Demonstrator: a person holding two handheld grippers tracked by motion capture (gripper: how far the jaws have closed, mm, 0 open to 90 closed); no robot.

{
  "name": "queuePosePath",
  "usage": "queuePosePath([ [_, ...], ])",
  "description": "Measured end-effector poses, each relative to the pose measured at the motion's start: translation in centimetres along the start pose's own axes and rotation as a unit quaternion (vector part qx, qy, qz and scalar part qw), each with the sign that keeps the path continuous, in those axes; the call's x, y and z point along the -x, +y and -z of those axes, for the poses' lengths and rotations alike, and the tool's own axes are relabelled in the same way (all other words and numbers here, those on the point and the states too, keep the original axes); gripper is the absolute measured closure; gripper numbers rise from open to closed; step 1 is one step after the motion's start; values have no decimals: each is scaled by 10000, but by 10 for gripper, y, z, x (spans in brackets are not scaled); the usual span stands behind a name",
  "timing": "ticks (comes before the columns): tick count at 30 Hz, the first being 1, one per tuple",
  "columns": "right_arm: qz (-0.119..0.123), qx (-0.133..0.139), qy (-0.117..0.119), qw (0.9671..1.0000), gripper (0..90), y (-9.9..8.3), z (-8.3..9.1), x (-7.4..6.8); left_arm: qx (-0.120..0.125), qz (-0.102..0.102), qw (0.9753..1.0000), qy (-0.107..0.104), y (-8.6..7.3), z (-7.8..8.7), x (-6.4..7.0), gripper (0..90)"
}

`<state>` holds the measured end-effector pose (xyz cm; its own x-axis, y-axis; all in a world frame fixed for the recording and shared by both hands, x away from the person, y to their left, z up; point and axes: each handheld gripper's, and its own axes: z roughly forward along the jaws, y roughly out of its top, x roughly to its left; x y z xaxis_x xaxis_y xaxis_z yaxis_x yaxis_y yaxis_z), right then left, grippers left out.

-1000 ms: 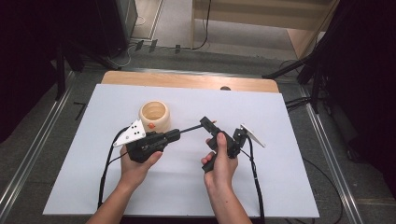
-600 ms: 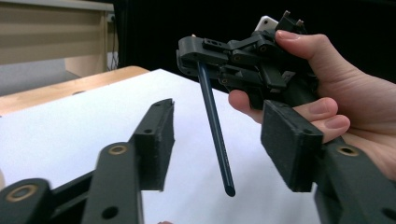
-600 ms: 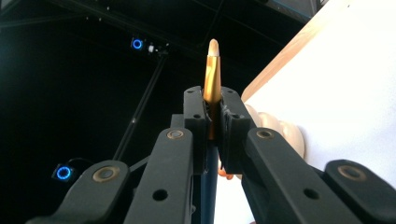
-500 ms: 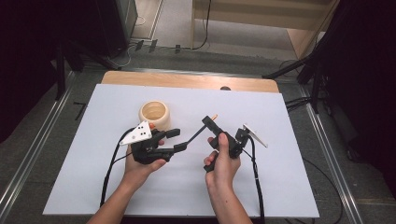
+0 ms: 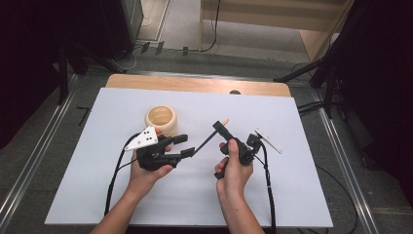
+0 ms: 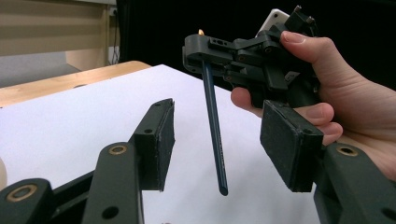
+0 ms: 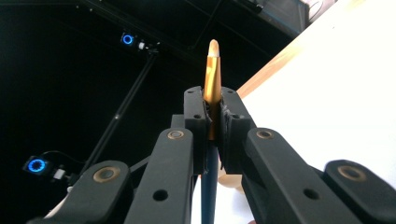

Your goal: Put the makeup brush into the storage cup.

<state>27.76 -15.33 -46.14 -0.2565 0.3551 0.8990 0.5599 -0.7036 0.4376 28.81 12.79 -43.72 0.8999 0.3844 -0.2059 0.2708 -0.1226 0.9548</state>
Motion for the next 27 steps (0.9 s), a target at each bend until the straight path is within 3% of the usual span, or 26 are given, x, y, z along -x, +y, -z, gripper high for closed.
queuePosePath([
  [8, 547, 98, -131, 9984, 847, 4, 3, -11, -22, -11, 10000, 2, 0, -1, 0, 469],
  [27, 1229, 131, -355, 9917, 848, 4, 3, -21, -57, 6, 10000, -27, 0, -2, 0, 482],
])
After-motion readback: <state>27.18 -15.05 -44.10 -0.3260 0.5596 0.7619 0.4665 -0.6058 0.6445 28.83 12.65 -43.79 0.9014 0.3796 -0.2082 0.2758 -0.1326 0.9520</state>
